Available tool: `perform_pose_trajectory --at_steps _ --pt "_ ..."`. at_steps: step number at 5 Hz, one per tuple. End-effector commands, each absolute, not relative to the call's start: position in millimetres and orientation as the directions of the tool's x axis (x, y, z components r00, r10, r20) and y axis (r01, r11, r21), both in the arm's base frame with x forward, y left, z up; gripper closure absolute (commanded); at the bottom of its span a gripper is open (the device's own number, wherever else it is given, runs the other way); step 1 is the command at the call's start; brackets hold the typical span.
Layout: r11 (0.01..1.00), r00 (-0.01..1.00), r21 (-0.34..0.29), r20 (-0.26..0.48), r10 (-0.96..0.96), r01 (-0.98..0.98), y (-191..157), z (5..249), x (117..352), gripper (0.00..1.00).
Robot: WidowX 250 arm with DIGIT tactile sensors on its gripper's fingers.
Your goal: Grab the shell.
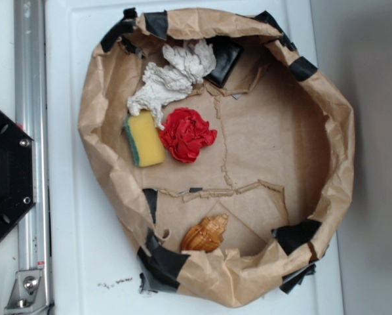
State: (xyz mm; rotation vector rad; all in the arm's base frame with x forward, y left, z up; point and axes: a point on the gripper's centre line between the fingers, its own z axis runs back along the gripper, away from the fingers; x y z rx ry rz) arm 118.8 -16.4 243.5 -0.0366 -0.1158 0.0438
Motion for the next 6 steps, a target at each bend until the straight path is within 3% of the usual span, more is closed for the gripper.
perform_pose_trajectory --at_steps 1,2,3,4,5,6 --pt "0.998 0.992 -0.039 0.115 0.046 -0.042 -16 243 119 0.0" --pt "0.978 0.973 0.006 0.1 0.209 -0.211 23 211 157 0.0" --pt "0.887 0.891 -0.135 0.053 0.451 -0.442 32 189 197 0.0" --pt "0.768 0.794 -0.217 -0.066 0.605 -0.603 23 172 243 0.0" --pt "0.705 0.73 -0.191 -0.133 0.671 -0.683 10 156 273 0.0" --pt "0.703 0.714 -0.134 -0.203 0.67 -0.698 -14 108 274 0.0"
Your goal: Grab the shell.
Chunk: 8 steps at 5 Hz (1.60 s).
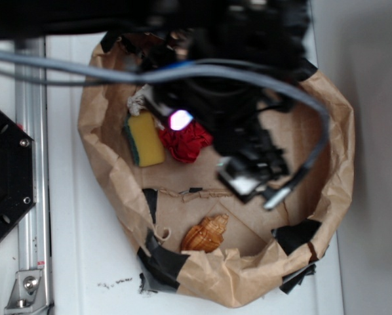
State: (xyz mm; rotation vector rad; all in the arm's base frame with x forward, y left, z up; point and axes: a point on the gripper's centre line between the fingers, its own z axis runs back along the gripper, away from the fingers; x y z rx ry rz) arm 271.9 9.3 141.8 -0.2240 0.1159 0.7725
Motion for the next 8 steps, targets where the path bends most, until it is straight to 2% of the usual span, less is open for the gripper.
perform_pose_trajectory --at_steps 1,2,3,4,5,6,7,8 --pt "0.738 0.737 -0.11 -0.257 0.626 -0.666 -36 72 255 0.0" --pt "0.762 0.779 -0.191 -0.283 0.56 -0.618 -60 54 248 0.0" --pt "0.755 0.821 -0.325 -0.271 0.502 -0.569 -76 40 252 0.0" --pt "0.817 0.866 -0.291 -0.22 0.45 -0.498 -88 25 257 0.0" --pt "0.859 0.884 -0.213 -0.168 0.437 -0.465 -92 22 257 1.0" --pt "0.874 0.889 -0.166 -0.115 0.444 -0.457 -85 41 265 1.0" --pt "0.891 0.897 -0.136 0.031 0.44 -0.433 -47 92 270 1.0" --pt "0.928 0.906 -0.075 0.197 0.374 -0.366 -9 146 270 1.0"
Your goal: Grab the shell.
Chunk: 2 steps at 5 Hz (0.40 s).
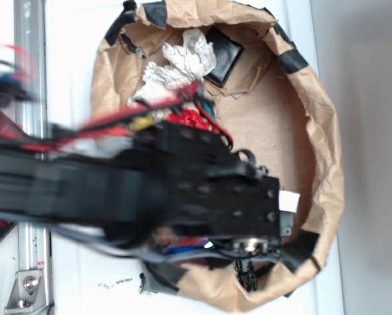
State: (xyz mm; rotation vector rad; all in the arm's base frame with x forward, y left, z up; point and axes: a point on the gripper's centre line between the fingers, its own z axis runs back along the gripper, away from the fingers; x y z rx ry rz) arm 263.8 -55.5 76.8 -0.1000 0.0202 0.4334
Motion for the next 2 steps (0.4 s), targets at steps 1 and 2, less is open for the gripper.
perform_pose_trajectory --at_steps 1,2 --pt "0.96 0.922 -0.122 0.274 0.275 -0.25 9.2 191.2 270.2 1.0" --pt "0.976 0.909 -0.141 0.362 0.207 -0.166 6.1 200.1 276.3 1.0"
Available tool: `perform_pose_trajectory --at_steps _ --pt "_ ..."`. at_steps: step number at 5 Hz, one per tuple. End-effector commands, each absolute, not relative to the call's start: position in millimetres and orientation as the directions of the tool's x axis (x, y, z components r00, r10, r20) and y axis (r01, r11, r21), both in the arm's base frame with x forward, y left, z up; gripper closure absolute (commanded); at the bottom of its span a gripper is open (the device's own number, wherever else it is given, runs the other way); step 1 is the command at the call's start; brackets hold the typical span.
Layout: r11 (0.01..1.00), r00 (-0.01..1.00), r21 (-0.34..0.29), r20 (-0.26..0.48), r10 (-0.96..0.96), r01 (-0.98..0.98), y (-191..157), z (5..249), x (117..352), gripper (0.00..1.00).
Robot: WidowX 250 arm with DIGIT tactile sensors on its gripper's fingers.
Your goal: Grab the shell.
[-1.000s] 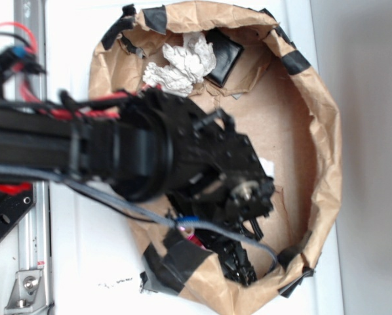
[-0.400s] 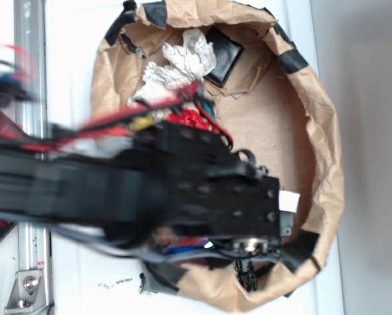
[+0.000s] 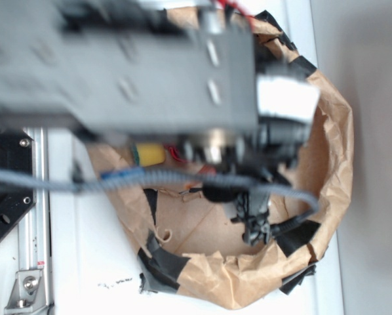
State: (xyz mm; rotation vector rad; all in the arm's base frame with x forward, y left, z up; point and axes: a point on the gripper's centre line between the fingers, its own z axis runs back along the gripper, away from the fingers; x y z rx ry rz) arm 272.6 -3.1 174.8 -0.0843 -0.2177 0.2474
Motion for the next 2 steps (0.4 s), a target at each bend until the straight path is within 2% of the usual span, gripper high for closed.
perform_pose_trajectory --at_steps 1,2 --pt "0.978 0.912 -0.141 0.361 0.195 -0.154 -3.2 195.7 286.6 1.0" --pt "0.985 0.921 -0.098 0.352 0.169 -0.144 -3.1 193.5 285.5 1.0"
